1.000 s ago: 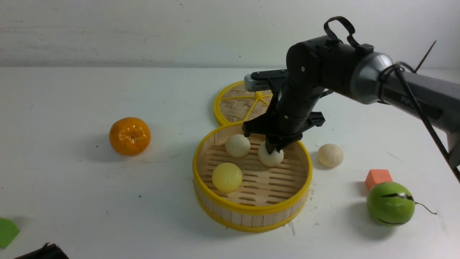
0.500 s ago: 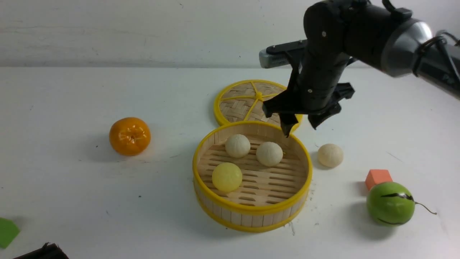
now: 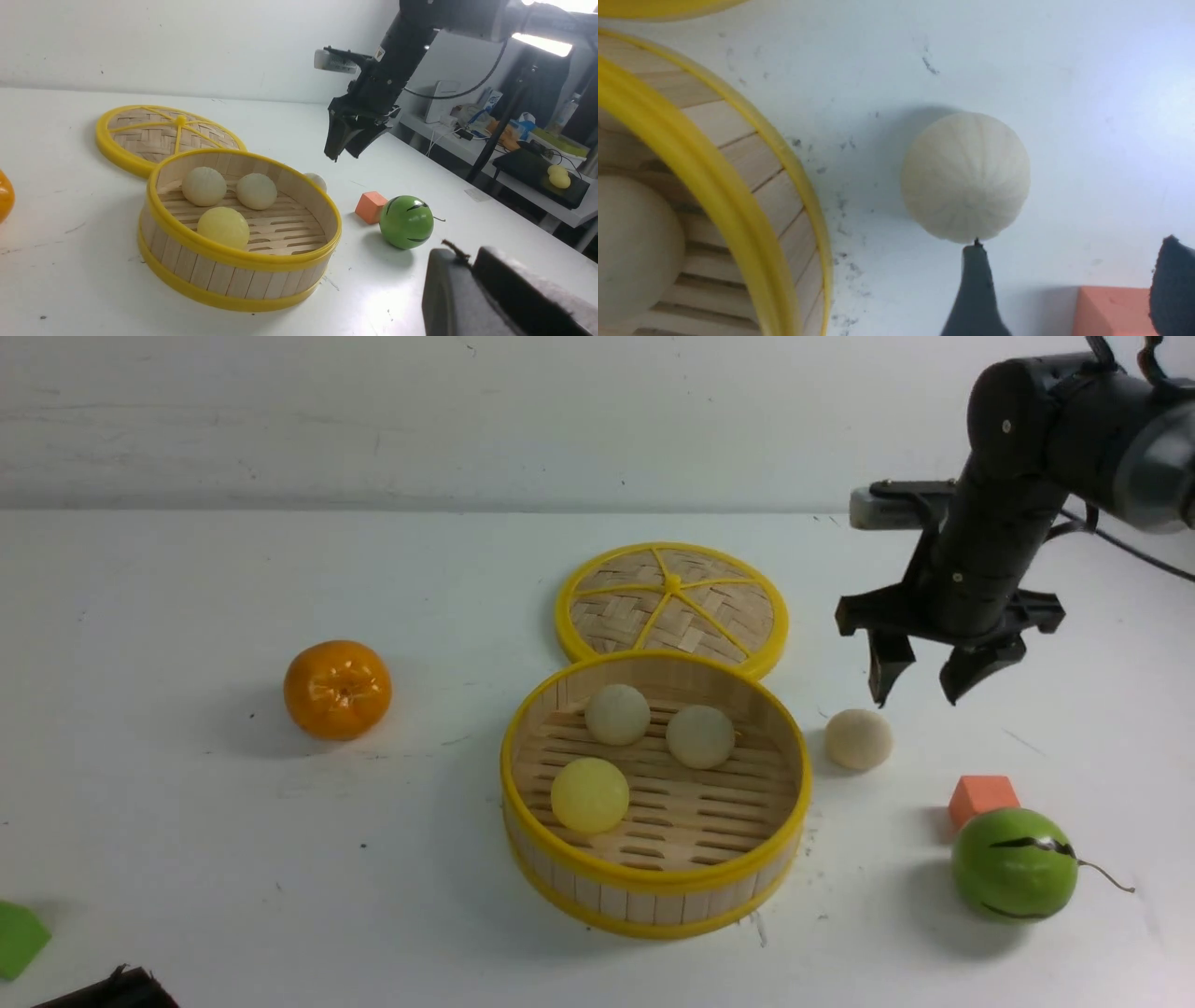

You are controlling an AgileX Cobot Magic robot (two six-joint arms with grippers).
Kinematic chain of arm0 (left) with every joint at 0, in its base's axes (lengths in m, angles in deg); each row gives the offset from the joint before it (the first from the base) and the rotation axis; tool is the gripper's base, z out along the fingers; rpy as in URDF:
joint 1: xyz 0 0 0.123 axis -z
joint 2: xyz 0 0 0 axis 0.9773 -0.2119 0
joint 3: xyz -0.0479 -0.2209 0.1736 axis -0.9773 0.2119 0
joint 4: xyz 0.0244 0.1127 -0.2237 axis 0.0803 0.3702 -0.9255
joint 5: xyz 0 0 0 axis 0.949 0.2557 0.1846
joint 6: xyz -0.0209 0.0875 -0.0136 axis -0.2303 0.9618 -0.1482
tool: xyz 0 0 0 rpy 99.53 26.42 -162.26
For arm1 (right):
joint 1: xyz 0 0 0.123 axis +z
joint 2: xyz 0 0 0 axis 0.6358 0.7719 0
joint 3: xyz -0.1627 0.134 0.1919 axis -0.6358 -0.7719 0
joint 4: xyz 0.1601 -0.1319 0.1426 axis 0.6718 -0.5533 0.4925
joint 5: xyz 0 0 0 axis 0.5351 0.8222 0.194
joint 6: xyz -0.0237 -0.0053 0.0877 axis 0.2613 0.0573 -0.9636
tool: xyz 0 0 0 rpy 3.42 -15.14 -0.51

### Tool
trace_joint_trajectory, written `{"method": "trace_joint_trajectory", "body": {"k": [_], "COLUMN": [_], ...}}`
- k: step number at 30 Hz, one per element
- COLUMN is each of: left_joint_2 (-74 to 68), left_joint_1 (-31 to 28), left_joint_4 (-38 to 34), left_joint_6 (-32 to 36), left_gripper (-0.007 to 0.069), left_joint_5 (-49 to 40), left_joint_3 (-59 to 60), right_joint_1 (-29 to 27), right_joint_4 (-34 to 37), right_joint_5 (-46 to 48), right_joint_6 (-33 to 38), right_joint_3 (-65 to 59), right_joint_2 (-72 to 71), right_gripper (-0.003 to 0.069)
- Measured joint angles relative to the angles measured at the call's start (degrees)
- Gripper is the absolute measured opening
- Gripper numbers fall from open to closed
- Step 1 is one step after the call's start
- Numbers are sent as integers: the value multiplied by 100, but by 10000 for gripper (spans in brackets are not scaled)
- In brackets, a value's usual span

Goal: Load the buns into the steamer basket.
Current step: Use the right arm to grab a steamed stuffed bun

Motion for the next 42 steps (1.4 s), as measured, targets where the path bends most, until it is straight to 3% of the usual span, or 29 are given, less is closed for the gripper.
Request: {"method": "trace_joint_trajectory", "body": {"k": [14, 23, 31, 35, 42], "left_joint_2": [0, 0, 0, 0, 0], "left_joint_1": [0, 0, 0, 0, 0], "left_joint_4": [0, 0, 0, 0, 0], "left_joint_6": [0, 0, 0, 0, 0], "left_gripper": [78, 90, 92, 99, 106], "left_joint_5": [0, 0, 0, 0, 0], "left_joint_3": [0, 0, 0, 0, 0], "right_joint_1": [71, 152, 150, 150, 150], "right_joint_4": [265, 130, 104, 96, 96], "right_joint_5": [-487, -554, -661, -661, -629], "right_joint_6": [43, 58, 58, 58, 58], "right_joint_3": [-5, -5, -5, -5, -5], "right_joint_2": [365, 509, 551, 556, 562], "right_gripper": [474, 379, 360, 318, 156]}}
